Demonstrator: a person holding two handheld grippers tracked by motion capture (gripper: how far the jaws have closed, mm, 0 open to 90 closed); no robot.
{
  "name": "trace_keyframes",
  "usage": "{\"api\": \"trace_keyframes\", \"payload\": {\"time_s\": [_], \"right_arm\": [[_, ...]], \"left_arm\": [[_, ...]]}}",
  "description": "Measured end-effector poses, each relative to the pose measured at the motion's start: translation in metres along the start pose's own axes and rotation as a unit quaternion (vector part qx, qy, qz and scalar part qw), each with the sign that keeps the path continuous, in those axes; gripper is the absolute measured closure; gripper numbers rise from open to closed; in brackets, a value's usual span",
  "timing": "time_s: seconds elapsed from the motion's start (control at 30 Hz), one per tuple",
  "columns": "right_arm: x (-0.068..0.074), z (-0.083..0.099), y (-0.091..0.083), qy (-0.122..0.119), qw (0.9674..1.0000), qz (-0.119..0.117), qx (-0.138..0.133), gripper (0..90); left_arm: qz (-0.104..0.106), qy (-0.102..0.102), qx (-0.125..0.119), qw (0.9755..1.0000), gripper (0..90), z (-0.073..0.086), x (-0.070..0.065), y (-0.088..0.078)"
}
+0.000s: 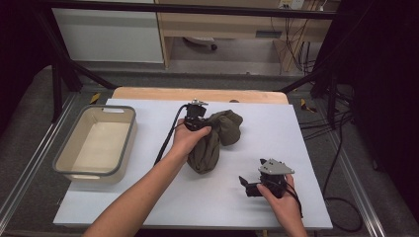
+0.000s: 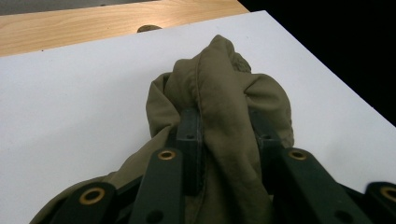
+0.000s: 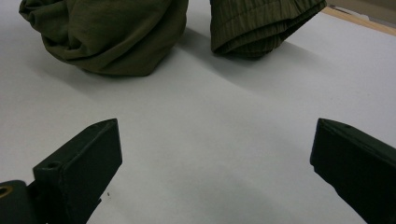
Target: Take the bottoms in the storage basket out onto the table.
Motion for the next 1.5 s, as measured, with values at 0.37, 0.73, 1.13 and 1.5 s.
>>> {"api": "trace_keyframes", "payload": {"time_s": [0.37, 0.73, 1.13, 1.5], "right_arm": [[-0.001, -0.001, -0.001, 0.015, 0.9998, 0.001, -0.011, 2.5], [0.005, -0.002, 0.004, 0.013, 0.9999, -0.003, -0.004, 2.4], [0.009, -0.003, 0.005, 0.006, 0.9999, -0.008, -0.002, 2.4], [0.009, -0.003, 0.003, 0.008, 0.9999, -0.005, -0.007, 2.3]], "left_arm": [[0.001, -0.014, -0.013, 0.9998, 38.4, -0.003, -0.003, -0.005], [-0.026, 0.022, -0.027, 0.999, 18.9, -0.007, -0.007, -0.014], [-0.013, 0.036, -0.02, 0.9991, 13.3, -0.012, -0.013, -0.02], [-0.001, 0.048, -0.034, 0.9983, 12.1, -0.015, -0.018, -0.03]]}}
Point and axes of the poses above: each handheld gripper's, and its own axes: y roughly forward along the jaws, z roughly out of its underside, x roughly to its left, the point moved 2 cm from there along y, roughly forward along the jaws
